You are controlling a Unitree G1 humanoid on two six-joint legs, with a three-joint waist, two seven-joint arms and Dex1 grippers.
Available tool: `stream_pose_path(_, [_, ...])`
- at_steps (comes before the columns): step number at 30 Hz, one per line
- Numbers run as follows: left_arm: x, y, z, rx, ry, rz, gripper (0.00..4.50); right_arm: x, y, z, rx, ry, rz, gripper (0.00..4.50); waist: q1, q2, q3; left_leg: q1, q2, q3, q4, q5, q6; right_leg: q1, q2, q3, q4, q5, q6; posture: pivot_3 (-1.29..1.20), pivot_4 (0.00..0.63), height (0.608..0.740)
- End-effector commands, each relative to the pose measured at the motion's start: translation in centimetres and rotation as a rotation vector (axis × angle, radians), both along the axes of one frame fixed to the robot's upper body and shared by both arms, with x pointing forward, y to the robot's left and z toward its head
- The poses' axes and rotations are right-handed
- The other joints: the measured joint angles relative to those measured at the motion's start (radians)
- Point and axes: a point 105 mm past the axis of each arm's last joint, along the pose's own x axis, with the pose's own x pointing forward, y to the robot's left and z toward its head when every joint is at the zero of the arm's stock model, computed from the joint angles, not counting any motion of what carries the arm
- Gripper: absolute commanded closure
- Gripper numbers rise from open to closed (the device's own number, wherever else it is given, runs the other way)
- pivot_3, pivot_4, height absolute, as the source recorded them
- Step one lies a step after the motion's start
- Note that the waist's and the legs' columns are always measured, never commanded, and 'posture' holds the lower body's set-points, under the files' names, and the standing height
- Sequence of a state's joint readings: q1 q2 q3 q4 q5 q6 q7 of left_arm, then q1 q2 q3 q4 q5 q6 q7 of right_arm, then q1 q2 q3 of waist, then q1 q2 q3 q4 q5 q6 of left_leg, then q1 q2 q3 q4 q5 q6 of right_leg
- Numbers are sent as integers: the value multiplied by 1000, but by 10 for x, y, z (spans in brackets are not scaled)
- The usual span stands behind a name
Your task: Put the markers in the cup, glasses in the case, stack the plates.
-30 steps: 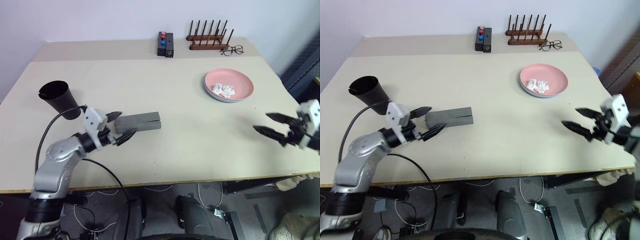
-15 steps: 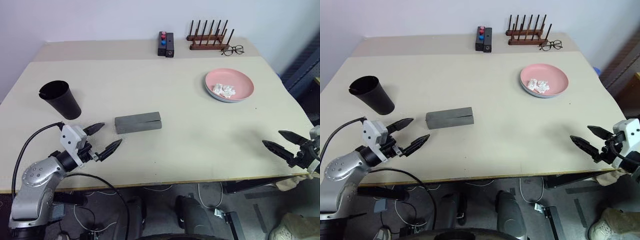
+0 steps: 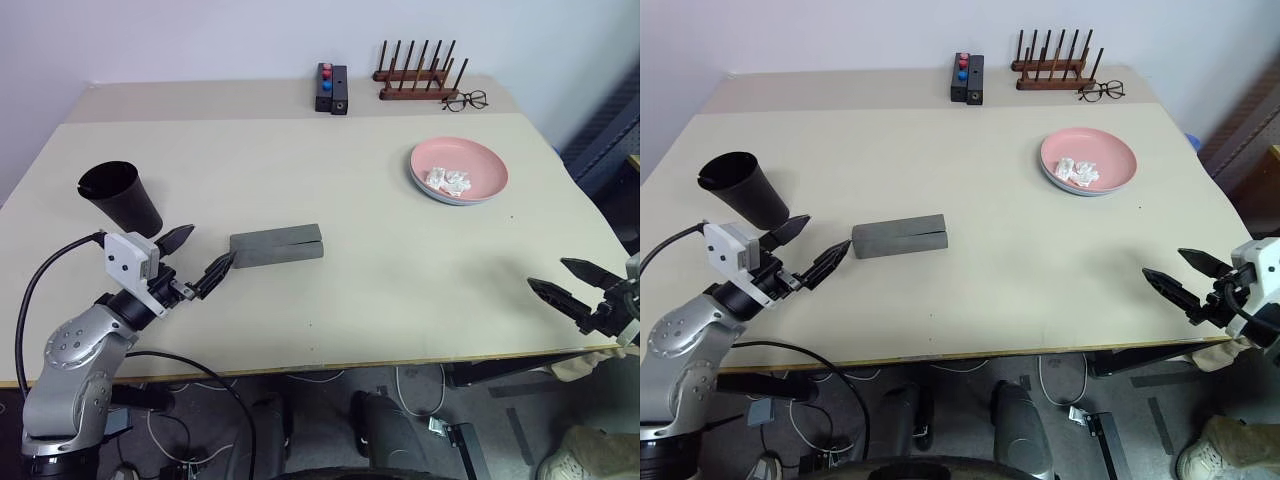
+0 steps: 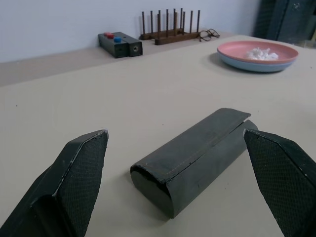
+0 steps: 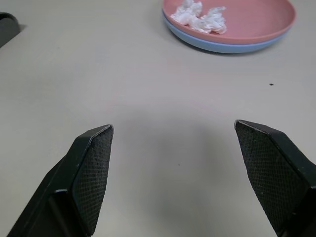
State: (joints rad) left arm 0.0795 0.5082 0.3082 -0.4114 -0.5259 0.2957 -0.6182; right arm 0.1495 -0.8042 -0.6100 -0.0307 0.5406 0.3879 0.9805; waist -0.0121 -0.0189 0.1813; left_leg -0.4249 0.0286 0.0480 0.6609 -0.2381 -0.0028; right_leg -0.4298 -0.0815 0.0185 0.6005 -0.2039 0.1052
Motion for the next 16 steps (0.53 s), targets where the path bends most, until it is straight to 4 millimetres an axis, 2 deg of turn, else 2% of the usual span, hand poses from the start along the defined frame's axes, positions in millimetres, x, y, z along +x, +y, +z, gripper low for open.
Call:
stream_pose_path(1, [-2, -6, 8, -14, -38, -8, 0, 6, 8, 10, -11, -53, 36, 510, 0, 0, 0, 0, 0, 0, 0, 0, 0, 0, 0, 0, 0, 0, 0, 0, 150, 740])
stream_pose_path(11, [-9, -1, 3, -11, -18, -1, 0, 12, 12, 12, -5, -44, 75, 510, 0, 0, 0, 0, 0, 0, 0, 0, 0, 0, 0, 0, 0, 0, 0, 0, 150, 740])
stream_pose_path(16, [-15, 0, -3, -9, 8, 7, 0, 9, 17, 5, 5, -27, 93, 510, 0, 0, 0, 0, 0, 0, 0, 0, 0, 0, 0, 0, -1, 0, 0, 0, 150, 740])
